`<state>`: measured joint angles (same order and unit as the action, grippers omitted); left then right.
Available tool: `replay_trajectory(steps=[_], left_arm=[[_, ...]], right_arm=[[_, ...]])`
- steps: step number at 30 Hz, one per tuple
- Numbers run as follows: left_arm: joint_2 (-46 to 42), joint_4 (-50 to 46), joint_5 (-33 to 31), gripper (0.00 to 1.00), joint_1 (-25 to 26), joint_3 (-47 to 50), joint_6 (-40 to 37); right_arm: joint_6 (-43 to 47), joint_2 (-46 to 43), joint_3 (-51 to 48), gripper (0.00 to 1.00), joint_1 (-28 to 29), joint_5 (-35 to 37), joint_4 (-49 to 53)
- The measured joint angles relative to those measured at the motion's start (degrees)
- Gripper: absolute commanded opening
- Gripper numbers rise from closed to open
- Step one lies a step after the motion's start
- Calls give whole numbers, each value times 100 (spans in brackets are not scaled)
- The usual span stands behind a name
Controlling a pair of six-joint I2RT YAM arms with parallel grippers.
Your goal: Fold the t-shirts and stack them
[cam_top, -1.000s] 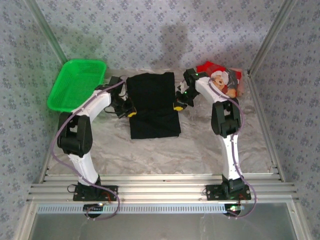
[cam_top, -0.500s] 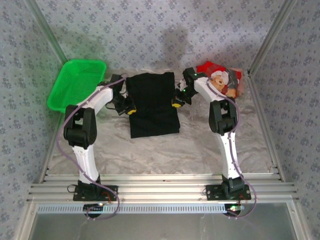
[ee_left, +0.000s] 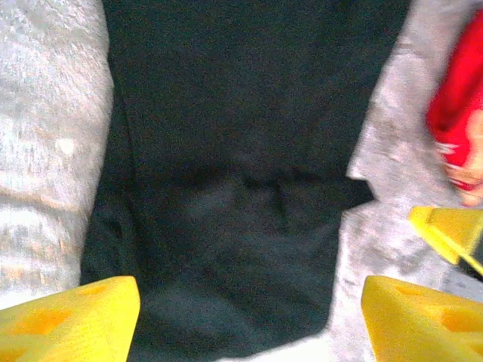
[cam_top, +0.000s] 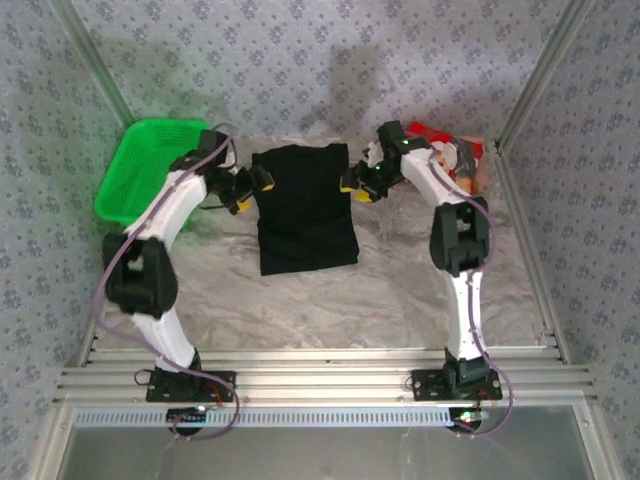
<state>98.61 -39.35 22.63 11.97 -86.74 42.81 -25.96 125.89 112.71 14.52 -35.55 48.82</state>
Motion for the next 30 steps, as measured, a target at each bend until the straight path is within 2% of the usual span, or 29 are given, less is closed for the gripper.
replay_trajectory(steps=[2,3,6,9,13,19,27,30], left_arm=[[-914,98,-13,73,85,590,149],[-1325,151,-13,67,146,887,223],[-2105,326,13,41,352,1781,431],[-1996,374,13,28,538,2256,584],[-1029,601,11,13,789,2269,649],[455,608,-4,10,876,1523,560],[1790,627,-337,15,719,-20,284],[2258,619,-444,18,586,-468,170]], right_arm=[[-37,-999,-1045,52,-92,-57,-157],[-68,-1519,-1578,50,-144,-101,-306],[-186,-2479,-2697,31,-208,-256,-728],[-361,-2459,-3209,15,-81,-529,-1248],[-562,-1683,-3281,8,247,-673,-1829],[-898,-520,-2953,5,568,-730,-2310],[-1394,619,-1572,5,483,-651,-2717],[-1676,981,-1113,8,398,-601,-2865]])
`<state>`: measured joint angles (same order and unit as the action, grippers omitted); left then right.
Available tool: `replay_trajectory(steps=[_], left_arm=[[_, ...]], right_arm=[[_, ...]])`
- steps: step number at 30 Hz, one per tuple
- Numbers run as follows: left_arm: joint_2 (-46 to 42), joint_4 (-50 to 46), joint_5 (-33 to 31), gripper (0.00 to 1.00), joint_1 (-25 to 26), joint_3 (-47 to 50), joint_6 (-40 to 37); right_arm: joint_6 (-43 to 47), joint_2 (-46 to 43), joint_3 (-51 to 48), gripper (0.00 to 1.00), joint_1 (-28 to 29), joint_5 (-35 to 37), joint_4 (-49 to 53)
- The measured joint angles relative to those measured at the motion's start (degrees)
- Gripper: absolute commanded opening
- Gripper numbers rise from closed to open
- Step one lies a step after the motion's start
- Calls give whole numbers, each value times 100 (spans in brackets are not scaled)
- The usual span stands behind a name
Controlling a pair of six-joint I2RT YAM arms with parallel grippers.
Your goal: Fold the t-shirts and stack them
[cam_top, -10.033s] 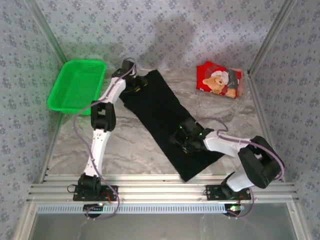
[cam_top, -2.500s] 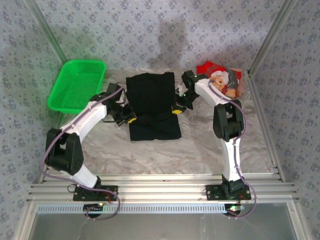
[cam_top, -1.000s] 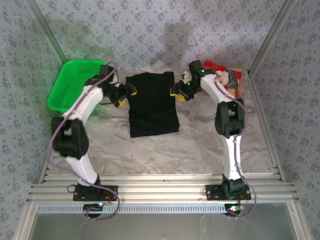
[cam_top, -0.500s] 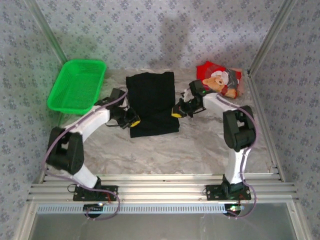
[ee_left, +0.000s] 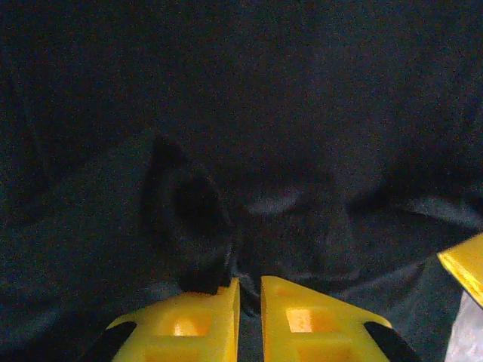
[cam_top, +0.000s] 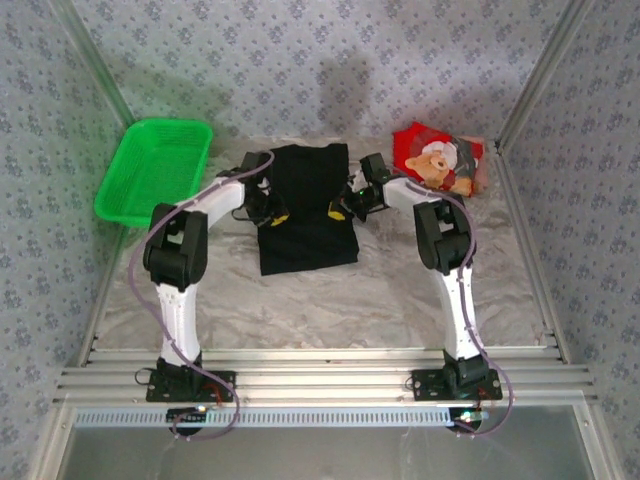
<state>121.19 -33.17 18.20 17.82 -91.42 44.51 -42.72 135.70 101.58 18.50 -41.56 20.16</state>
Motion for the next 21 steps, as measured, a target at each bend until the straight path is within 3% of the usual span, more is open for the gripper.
replay_trajectory(steps=[2,8,12,18,20,21], left_arm=[[197,-2,-17,26,-109,-214,-26],[251,-149,-140,62,-354,-1366,-63],[-210,-42,-153,71,-393,-1849,-72],[-2116,129,-138,82,-345,-1047,-131],[-2975,201,-72,84,-345,-400,-96],[-3379,227,-20,90,-341,-42,-79]], right_arm=[[-166,234,323,12,-33,9,-87],[-601,522,1091,24,-63,26,-446],[-566,286,1296,34,-81,26,-494],[33,-1506,199,69,-354,114,-9],[254,-2308,-369,76,-527,105,118],[372,-2756,-730,77,-623,70,136]])
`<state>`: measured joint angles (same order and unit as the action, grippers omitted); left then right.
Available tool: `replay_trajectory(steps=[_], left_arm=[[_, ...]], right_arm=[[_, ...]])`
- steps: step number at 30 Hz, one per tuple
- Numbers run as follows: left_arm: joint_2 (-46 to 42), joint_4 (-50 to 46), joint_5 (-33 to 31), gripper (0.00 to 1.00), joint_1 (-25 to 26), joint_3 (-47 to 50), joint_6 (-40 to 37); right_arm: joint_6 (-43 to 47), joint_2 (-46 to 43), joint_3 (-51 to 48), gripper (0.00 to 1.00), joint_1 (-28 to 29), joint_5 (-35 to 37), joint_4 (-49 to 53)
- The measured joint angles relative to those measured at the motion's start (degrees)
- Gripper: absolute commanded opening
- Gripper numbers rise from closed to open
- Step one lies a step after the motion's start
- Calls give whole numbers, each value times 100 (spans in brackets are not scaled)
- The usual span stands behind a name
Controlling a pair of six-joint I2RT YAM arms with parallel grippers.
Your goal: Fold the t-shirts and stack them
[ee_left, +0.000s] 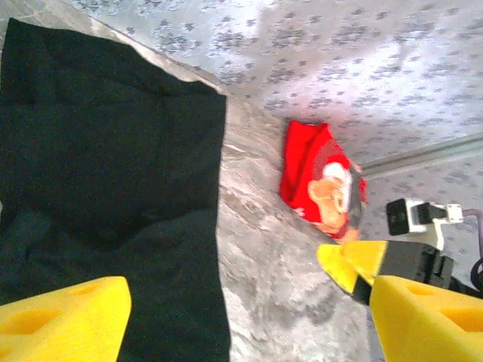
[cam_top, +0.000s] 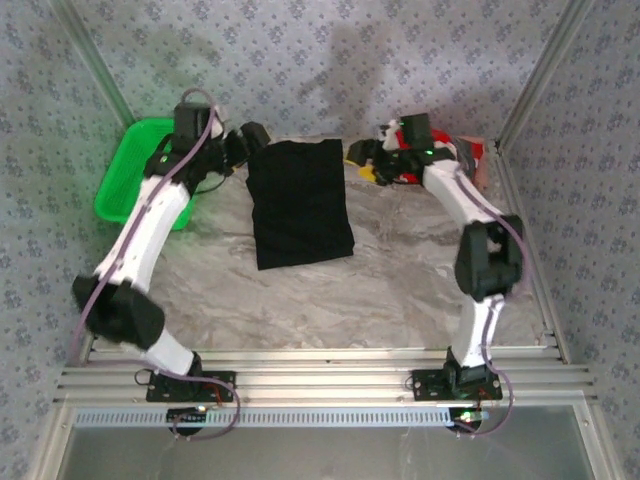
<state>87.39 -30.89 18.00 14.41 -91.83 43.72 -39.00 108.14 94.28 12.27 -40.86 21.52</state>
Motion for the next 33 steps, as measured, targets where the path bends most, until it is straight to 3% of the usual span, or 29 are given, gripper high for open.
replay_trajectory(steps=[5,9,12,18,26,33], left_arm=[[-1449,162,254,90,105,2173,415],[-1746,404,415,84,313,4024,907],[-1711,634,525,80,328,4940,1290],[-1174,1419,560,76,326,5128,1644],[-166,2229,535,71,321,5080,1749],[402,2441,444,63,286,4800,1742]], right_arm=[[254,-1290,-1764,78,-175,-269,-160],[214,-1237,-3200,77,9,-428,-463],[166,-892,-3733,75,118,-466,-612],[-103,-291,-3956,73,214,-601,-1447],[-258,173,-3464,70,354,-730,-1740],[-363,525,-3097,55,442,-791,-1749]])
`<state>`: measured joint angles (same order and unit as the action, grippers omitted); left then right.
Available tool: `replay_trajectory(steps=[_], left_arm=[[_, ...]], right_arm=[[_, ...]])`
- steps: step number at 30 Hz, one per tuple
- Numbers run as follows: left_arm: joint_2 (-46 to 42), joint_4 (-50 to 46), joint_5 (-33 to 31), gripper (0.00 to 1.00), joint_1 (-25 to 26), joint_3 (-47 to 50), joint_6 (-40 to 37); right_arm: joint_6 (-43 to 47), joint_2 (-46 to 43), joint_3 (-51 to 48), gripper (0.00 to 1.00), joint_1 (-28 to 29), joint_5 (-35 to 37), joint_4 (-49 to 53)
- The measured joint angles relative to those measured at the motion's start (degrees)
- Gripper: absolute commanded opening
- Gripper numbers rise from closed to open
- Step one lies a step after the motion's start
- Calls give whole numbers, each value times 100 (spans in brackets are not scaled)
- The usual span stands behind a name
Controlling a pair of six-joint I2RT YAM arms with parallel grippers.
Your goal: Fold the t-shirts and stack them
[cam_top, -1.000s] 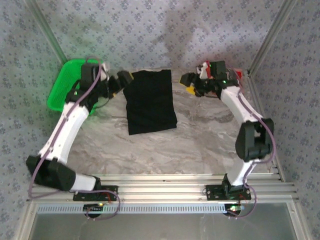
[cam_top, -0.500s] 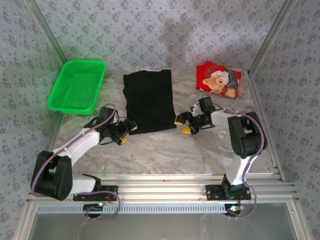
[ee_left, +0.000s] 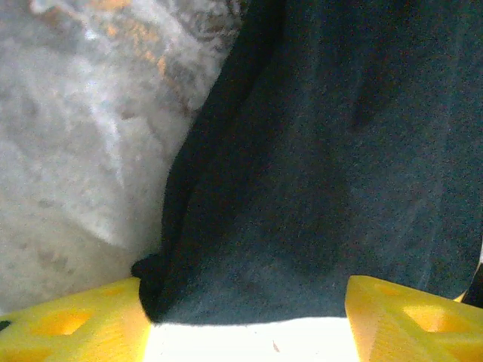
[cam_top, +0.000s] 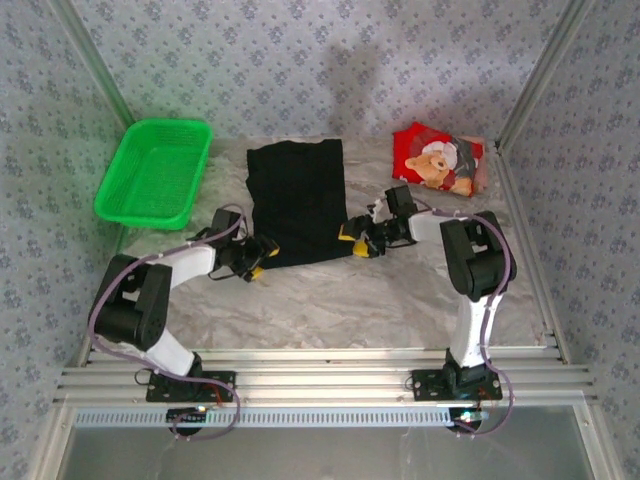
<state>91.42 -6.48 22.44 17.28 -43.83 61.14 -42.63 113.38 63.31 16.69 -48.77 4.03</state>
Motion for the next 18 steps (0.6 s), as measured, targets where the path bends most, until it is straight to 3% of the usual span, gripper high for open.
replay_trajectory(steps=[3,9,13,18], left_arm=[[129,-9,-57,52,-2,-70,-4],[186,-125,-199,21,-2,-81,-83],[153,-240,-352,3,26,-111,-232],[-387,-761,-673,0,363,-76,-367]], right_arm=[[-44,122,94,43,26,2,0],[-61,315,184,3,120,118,61],[-63,306,179,0,146,140,116],[-46,-350,-326,0,146,236,470]])
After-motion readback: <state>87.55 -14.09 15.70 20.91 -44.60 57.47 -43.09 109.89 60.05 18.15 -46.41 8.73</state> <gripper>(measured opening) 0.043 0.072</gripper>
